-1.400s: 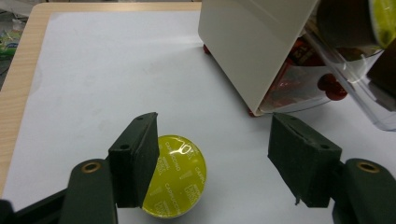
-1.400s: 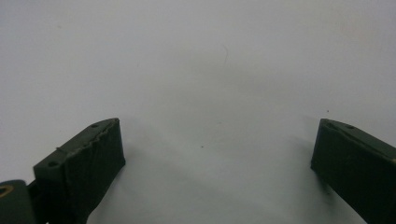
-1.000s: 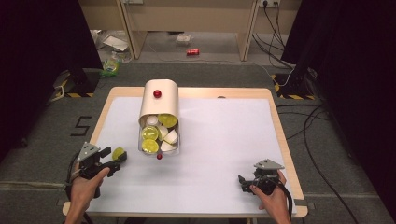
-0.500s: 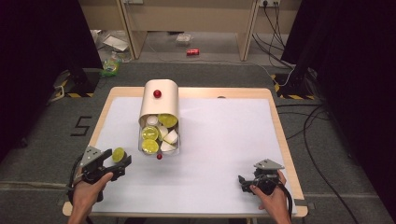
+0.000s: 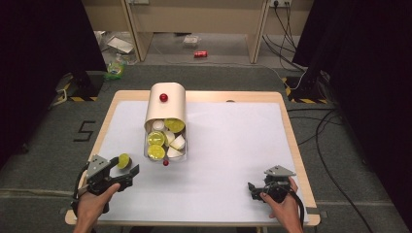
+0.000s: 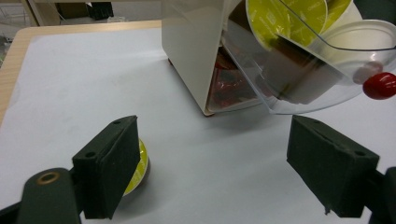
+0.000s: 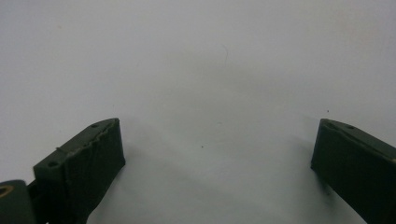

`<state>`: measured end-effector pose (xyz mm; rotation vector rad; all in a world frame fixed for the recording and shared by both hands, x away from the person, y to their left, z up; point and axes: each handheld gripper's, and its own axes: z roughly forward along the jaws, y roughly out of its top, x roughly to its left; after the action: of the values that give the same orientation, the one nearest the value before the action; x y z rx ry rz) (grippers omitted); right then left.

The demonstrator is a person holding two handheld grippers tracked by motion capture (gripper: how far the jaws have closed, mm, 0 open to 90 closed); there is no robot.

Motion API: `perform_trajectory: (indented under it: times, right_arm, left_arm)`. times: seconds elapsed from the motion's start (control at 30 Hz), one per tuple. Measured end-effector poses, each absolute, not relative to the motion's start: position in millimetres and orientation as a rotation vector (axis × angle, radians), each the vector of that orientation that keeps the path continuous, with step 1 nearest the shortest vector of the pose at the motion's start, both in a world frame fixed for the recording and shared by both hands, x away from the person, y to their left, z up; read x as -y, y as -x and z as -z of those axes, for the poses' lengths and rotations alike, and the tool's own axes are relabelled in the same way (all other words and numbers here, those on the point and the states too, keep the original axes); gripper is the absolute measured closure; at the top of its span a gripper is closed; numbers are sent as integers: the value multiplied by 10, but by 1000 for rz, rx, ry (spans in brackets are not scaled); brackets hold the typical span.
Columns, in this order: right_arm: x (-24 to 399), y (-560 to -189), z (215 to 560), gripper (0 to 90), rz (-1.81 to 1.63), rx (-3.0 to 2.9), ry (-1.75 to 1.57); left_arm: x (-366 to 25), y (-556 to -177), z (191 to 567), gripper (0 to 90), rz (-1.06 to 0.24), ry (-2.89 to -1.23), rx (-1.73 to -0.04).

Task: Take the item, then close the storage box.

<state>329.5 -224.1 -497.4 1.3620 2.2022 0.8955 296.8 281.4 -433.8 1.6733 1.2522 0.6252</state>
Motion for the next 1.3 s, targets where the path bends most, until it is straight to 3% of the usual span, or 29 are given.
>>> perform_trajectory:
  times: [1.3]
  right_arm:
    - [2239, -3295, 4974, 26, -895, -2202, -1362]
  left_arm:
    - [-2542, -3019, 4254, 171, -632, -1681, -1162]
